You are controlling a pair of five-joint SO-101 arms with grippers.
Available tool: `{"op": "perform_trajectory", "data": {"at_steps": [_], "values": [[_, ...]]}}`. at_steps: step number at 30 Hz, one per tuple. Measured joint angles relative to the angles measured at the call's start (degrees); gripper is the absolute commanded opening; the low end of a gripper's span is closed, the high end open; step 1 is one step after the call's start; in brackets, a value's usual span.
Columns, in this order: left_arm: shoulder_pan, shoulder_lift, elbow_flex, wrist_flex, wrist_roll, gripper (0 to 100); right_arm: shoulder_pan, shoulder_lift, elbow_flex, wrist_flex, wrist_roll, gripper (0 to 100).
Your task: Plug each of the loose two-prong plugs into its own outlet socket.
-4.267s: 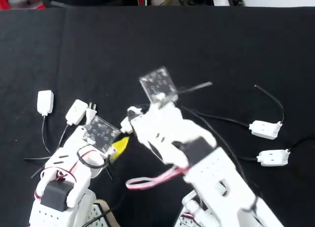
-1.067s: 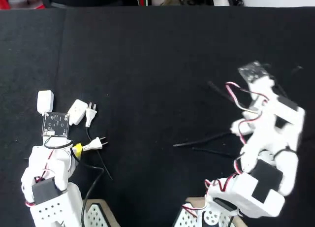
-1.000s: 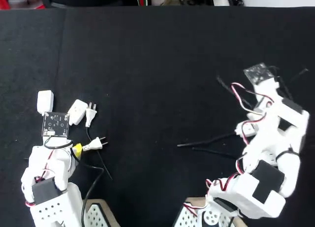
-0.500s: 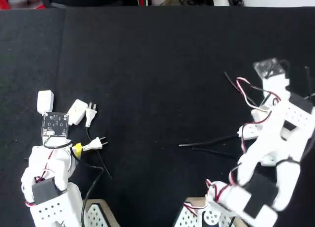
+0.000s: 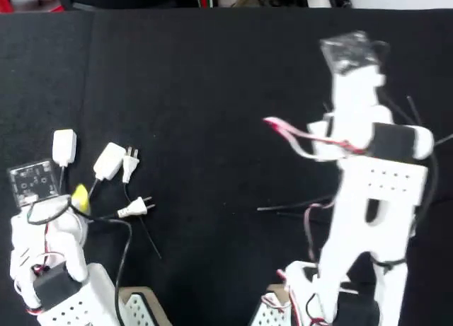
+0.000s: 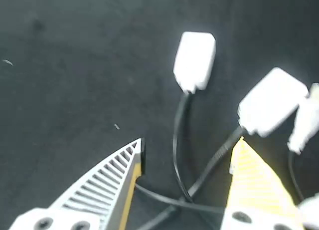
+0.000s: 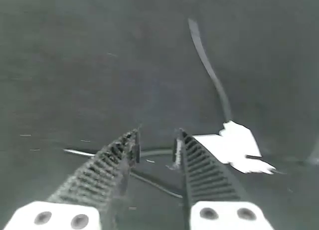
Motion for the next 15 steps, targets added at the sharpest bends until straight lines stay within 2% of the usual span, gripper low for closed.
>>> {"op": "perform_trajectory", "data": {"at_steps": [3, 7, 12, 15], "values": [[-1.0, 3.3, -1.0, -3.2, 1.0, 31, -8.1, 2.4, -2.2, 2.1, -4.7, 22.4], [-1.3, 14.4, -6.4, -7.1, 3.1, 31, -15.1, 7.4, -2.2, 2.4, -7.6, 23.0], [-1.2, 38.3, -21.6, -7.8, 5.0, 31, -19.2, 14.1, -2.2, 2.3, -8.3, 23.0], [1.3, 54.2, -31.3, -9.0, 8.4, 31, -20.5, 18.0, -2.2, 1.5, -8.3, 23.0]]}}
